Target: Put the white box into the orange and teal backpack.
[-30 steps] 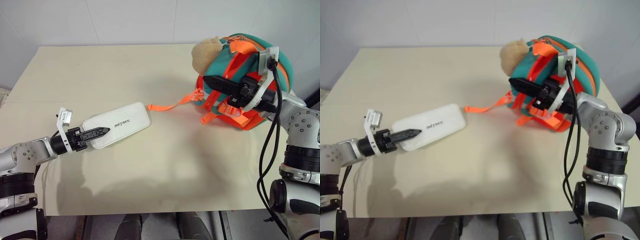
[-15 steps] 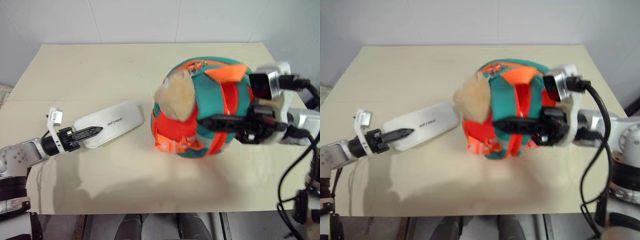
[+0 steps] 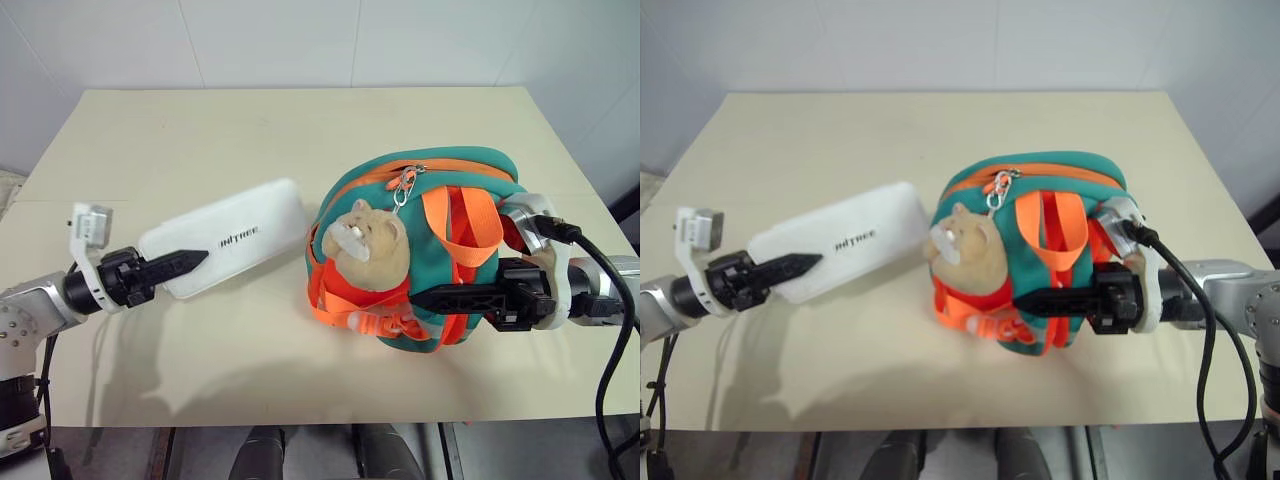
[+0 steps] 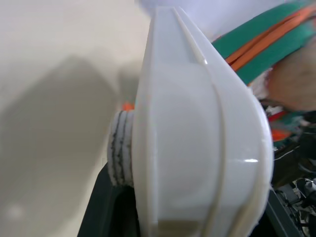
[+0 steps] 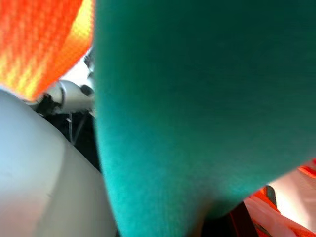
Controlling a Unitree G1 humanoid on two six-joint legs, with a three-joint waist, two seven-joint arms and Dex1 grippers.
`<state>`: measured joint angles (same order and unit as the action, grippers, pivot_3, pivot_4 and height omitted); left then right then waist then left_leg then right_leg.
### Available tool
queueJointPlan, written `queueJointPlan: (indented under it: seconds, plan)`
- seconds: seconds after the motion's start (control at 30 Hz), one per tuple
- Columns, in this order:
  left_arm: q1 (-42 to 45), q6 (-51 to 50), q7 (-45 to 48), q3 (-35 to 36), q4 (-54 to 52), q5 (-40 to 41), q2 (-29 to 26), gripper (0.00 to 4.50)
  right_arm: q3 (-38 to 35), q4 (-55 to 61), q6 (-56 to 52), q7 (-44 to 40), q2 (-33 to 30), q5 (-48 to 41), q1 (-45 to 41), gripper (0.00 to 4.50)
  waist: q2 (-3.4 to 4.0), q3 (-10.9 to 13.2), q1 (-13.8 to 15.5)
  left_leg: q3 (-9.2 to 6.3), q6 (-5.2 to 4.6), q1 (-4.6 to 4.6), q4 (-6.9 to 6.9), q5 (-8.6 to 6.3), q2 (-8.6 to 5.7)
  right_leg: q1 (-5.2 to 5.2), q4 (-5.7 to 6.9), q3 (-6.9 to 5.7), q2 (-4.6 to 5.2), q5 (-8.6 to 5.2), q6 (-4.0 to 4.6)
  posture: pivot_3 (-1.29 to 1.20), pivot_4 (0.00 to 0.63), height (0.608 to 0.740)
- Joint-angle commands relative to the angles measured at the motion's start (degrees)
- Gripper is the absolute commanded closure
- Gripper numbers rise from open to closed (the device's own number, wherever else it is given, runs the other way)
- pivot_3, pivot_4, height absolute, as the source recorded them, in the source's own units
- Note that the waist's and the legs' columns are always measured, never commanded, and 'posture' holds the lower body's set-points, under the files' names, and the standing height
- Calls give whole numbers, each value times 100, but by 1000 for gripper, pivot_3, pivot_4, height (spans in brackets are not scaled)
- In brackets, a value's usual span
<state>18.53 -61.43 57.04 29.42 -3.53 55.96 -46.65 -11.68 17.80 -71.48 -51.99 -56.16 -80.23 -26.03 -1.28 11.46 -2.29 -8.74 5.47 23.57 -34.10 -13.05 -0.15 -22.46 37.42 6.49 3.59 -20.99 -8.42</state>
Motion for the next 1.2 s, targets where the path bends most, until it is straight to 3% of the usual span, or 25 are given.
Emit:
queueJointPlan:
  seconds: [0.03, 0.17, 0.3, 0.5, 0.73, 0.93, 1.2]
  plan:
    - [382, 44, -57, 515, -501, 745, -87, 3216, 146, -169, 303, -499, -113, 572, -132, 4488, -3, 1, 26, 0, 0, 0, -1, 0, 0, 0, 0, 0, 0, 0, -1, 0, 150, 740]
    - [637, -197, -269, 559, -966, 1499, -140, 3216, 433, -349, 450, -768, 13, 1001, -325, 4488, -3, 2, 51, 1, 0, -1, -6, 0, -1, 4, 0, 1, 1, 2, -3, 0, 150, 740]
    - [605, -184, -324, 358, -1086, 1661, -162, 3216, 566, -372, 495, -877, 159, 1185, -425, 4488, -3, 2, 44, 2, 0, -3, -5, 0, 2, 4, 1, 1, -3, 2, -3, 0, 150, 740]
    - [842, 673, -197, -292, -614, 696, -63, 3216, 543, -319, 507, -774, 436, 1267, -484, 4488, -3, 2, 57, 3, 1, -10, -8, 0, 1, 9, 4, 2, -6, 3, -1, 0, 150, 740]
    - [1232, 1032, 201, -832, -231, 262, -189, 3216, 354, -161, 434, -603, 497, 1170, -324, 4488, -4, 2, 61, 3, 1, -10, -8, 1, 1, 12, 0, 2, -6, 4, -1, 0, 150, 740]
    - [881, 2242, 1599, -1972, 4, -1290, -1143, 3216, 195, -28, 422, -407, 541, 1056, -152, 4488, -3, 2, 48, 9, 1, -15, 0, 1, 1, 12, 0, 6, -7, 4, 0, 0, 150, 740]
    - [2165, 3340, 1922, -2669, 1365, -2434, -1016, 3216, 73, 146, 407, -98, 694, 857, 13, 4488, -16, 9, 74, 6, -5, -25, -4, 5, 1, 29, 0, 2, -9, 9, -1, 0, 150, 740]
